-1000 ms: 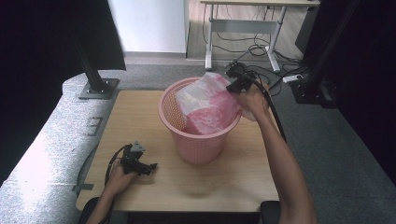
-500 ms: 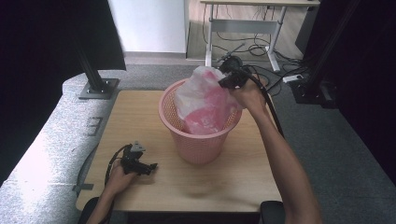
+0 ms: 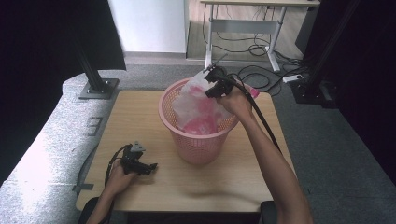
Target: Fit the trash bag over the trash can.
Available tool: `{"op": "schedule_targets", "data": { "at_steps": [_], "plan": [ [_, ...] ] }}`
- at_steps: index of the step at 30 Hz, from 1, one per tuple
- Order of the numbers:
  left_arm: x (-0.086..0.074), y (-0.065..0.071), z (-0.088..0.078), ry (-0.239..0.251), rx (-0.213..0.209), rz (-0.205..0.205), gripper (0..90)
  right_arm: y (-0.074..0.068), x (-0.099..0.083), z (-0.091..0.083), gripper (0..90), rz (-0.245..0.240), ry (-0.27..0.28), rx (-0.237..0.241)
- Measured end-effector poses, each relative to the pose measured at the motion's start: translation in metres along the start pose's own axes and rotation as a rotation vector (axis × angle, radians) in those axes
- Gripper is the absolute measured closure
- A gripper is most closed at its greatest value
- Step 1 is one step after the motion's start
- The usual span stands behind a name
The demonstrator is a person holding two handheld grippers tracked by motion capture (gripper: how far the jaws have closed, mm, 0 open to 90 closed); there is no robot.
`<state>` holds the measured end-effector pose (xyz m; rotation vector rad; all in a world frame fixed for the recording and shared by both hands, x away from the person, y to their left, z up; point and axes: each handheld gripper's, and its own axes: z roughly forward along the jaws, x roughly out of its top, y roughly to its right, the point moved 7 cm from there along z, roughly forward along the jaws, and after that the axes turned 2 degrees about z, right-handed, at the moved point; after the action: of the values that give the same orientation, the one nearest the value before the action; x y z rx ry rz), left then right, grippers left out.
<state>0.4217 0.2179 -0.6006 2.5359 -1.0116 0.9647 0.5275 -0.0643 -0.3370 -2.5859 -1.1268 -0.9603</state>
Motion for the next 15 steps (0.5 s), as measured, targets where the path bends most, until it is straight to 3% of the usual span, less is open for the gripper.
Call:
{"op": "schedule_targets", "data": {
  "at_steps": [2,3,4,6,8,11,12,15],
  "plan": [
    [0.000,0.000,0.000,0.000,0.000,0.000,0.0,0.002,-0.004,0.003,79.5,0.004,-0.008,-0.002],
    [0.000,0.000,0.000,0.000,0.000,0.000,0.0,0.006,-0.009,0.007,70.3,0.013,-0.011,-0.002],
    [0.000,0.000,0.000,0.000,0.000,0.000,0.0,0.006,-0.009,0.007,70.3,0.013,-0.011,-0.002],
    [0.000,0.000,0.000,0.000,0.000,0.000,0.0,0.009,-0.011,0.005,52.4,0.019,-0.008,0.018],
    [0.000,0.000,0.000,0.000,0.000,0.000,0.0,0.009,-0.008,-0.003,44.5,0.020,0.021,0.036],
    [0.000,0.000,0.000,-0.001,0.000,0.000,0.0,0.010,-0.002,-0.013,42.1,0.028,0.043,0.042],
    [0.000,0.000,0.000,0.000,-0.001,0.000,0.0,0.015,0.005,-0.024,39.3,0.031,0.077,0.019],
    [0.000,0.000,0.000,0.000,0.000,0.000,0.0,0.027,0.012,-0.031,34.7,0.024,0.094,-0.052]
  ]
}}
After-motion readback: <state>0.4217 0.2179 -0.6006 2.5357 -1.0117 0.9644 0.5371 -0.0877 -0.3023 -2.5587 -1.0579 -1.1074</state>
